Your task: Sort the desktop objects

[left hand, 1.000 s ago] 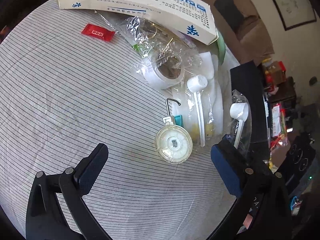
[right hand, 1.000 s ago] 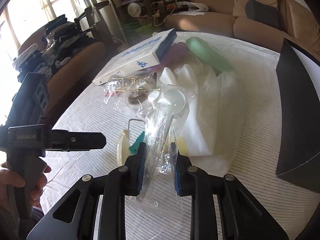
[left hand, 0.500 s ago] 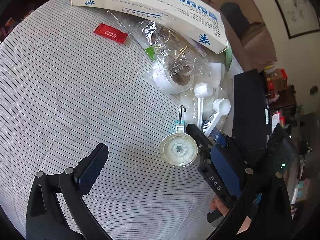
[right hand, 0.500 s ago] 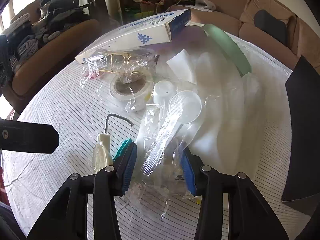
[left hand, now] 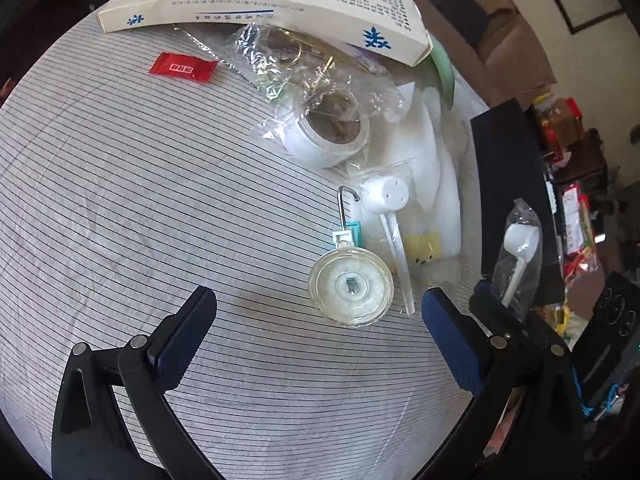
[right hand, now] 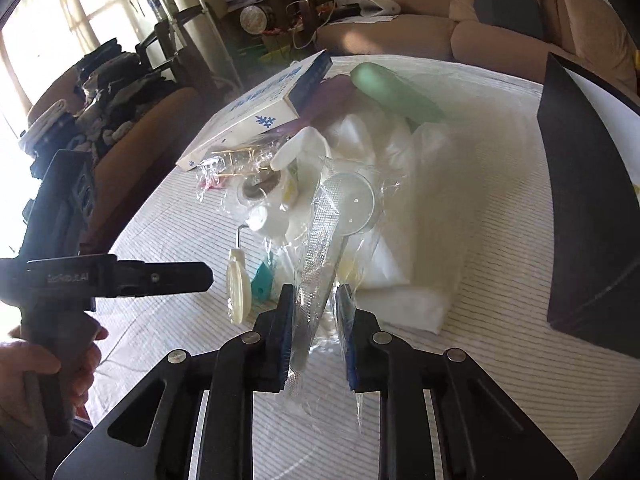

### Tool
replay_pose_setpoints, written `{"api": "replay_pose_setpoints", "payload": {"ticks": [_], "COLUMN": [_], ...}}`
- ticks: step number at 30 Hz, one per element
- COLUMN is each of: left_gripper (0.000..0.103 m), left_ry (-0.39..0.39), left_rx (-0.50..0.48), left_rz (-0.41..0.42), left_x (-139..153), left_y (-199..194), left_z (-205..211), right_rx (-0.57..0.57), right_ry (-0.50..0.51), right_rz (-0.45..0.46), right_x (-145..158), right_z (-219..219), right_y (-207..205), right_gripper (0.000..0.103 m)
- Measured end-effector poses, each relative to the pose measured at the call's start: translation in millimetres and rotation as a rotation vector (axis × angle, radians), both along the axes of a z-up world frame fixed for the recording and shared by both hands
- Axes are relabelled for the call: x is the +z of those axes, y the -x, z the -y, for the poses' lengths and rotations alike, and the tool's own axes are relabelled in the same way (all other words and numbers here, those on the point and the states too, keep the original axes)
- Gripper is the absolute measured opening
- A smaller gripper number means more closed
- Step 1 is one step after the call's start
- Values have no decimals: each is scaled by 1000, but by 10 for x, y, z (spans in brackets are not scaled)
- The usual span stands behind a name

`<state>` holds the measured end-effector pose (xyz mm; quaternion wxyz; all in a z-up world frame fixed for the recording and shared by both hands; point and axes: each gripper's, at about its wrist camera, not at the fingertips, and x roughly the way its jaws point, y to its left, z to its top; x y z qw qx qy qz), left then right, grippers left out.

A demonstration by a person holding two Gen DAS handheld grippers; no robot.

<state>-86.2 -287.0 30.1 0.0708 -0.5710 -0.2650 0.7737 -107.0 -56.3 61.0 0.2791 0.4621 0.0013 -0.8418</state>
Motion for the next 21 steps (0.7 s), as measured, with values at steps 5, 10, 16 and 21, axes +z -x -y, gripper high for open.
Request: {"api": "replay_pose_setpoints", "payload": {"ticks": [5, 10, 16, 21], "left_gripper": [103, 103, 100, 39], "left_ry": [118, 220, 228, 188], "left_rx": [-55, -65, -59, -20], "left_rz": [-4, -10, -35, -49], "left_x": [-12, -60, -73, -38], "left_y": [28, 35, 8, 19], "left_z": [-274, -388, -334, -137], "right_rx": [-37, -6, 74, 102], "right_ry": [25, 30, -30, -80], "right_rz": [27, 25, -17, -43], "right_x": [11, -21, -67, -191], "right_z": [-292, -297, 32, 235], "right_y": [-118, -215, -204, -69], "right_gripper": [20, 20, 20, 21]}}
